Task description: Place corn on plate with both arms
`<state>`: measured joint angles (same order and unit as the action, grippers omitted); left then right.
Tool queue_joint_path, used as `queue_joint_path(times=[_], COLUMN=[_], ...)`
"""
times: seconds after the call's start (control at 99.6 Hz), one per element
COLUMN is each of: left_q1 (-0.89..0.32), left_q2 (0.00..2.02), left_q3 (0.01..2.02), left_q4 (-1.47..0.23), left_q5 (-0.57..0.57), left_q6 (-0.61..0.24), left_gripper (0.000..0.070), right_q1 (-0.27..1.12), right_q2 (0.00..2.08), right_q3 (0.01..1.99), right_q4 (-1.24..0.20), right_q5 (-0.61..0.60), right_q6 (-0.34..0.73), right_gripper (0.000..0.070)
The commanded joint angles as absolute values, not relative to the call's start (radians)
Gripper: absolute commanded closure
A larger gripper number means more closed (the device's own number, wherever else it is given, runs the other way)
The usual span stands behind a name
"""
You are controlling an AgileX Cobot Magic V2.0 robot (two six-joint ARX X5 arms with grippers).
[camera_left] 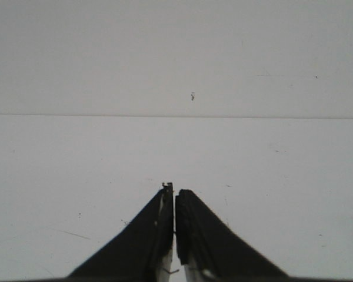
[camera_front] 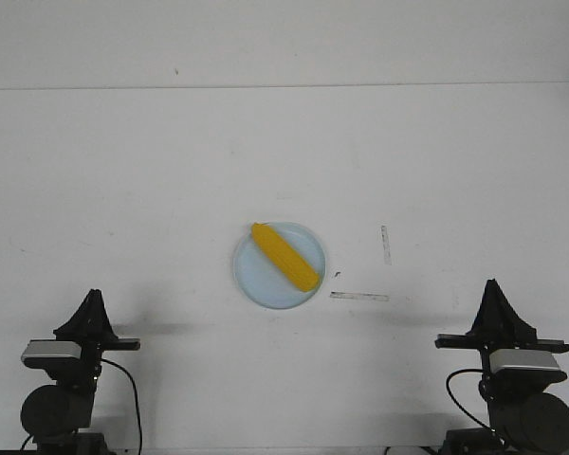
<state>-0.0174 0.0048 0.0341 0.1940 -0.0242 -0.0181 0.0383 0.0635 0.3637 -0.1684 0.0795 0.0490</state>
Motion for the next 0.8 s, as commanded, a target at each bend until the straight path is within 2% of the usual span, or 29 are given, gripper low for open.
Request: queue_joint_path(times=[0.0, 0.572, 0.793], left_q1=[-0.018, -0.018, -0.018], left_q2=[0.003, 0.003, 0.003], left_q3=[0.013, 0.013, 0.013], left_q4=[0.208, 0.208, 0.208], left_q5=[-0.023, -0.023, -0.023], left_q6=[-0.022, -0.022, -0.022], left_gripper=[0.0699, 0.0699, 0.0699], right_q1=[0.038, 0.038, 0.047], right_q2=[0.059, 0.059, 0.028], right_q3=[0.366, 0.362, 0.274], right_q4=[-0.158, -0.158, -0.156], right_q5=[0.079, 0.079, 0.059], right_q6=[0.056, 0.055, 0.055], right_gripper=[0.0685, 0.0685, 0.0685])
